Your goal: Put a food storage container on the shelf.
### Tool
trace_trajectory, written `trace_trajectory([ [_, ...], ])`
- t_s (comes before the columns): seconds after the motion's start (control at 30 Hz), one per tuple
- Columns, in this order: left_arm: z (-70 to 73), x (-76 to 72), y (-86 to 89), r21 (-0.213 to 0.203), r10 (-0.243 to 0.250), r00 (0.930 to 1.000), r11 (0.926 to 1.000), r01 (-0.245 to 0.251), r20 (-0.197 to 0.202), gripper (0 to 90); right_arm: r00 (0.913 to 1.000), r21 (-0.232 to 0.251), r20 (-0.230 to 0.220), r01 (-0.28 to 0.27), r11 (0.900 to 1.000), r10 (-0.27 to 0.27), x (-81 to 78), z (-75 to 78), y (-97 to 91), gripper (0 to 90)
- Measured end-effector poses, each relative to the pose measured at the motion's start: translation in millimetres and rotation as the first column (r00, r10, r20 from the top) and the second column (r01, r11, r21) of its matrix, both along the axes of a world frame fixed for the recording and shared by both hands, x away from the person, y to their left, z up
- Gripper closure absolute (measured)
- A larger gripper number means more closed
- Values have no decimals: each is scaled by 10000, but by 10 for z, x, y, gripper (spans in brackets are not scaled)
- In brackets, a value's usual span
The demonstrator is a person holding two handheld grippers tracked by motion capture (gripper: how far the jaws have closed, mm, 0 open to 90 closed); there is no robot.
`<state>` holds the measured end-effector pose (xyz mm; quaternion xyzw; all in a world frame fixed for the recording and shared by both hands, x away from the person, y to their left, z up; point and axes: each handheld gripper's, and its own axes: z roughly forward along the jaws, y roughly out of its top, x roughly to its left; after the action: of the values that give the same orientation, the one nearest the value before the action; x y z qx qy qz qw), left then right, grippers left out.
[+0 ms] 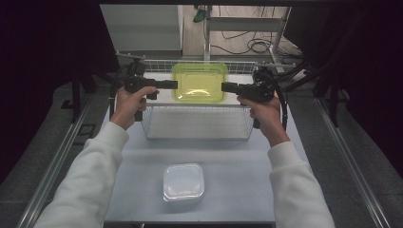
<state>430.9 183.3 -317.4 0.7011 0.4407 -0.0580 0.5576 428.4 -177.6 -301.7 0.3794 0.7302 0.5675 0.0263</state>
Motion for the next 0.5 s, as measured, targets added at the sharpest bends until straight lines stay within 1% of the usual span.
trace_trajectory([
  [0.07, 1, 24, -4, 16, 58, 9999, 10000, -58, -96, 802, 9995, 101, -299, 82, 9999, -79, 43, -30, -3, 797],
  [0.13, 2, 43, -4, 64, 58, 9998, 10000, -57, -175, 802, 9993, 121, -349, 105, 9999, -101, 56, -39, -2, 797],
  [0.17, -10, 71, 4, 45, 43, 9993, 10000, -42, -359, 802, 9987, 145, -488, 129, 9998, -122, 76, -51, 0, 797],
  [0.2, -10, 71, 4, 45, 43, 9993, 10000, -42, -359, 802, 9987, 145, -488, 129, 9998, -122, 76, -51, 0, 797],
  [0.23, -20, 88, 9, 39, 43, 9990, 10000, -41, -440, 802, 9983, 164, -576, 136, 9998, -126, 87, -57, 5, 797],
  [0.4, -77, 171, 26, -52, 70, 9963, 10000, -75, -858, 802, 9949, 52, -977, 242, 9997, -236, 153, -78, 30, 795],
  [0.5, -102, 210, 29, -78, 141, 9945, 9999, -150, -1039, 801, 9934, -15, -1110, 306, 9995, -306, 198, -95, 43, 795],
])
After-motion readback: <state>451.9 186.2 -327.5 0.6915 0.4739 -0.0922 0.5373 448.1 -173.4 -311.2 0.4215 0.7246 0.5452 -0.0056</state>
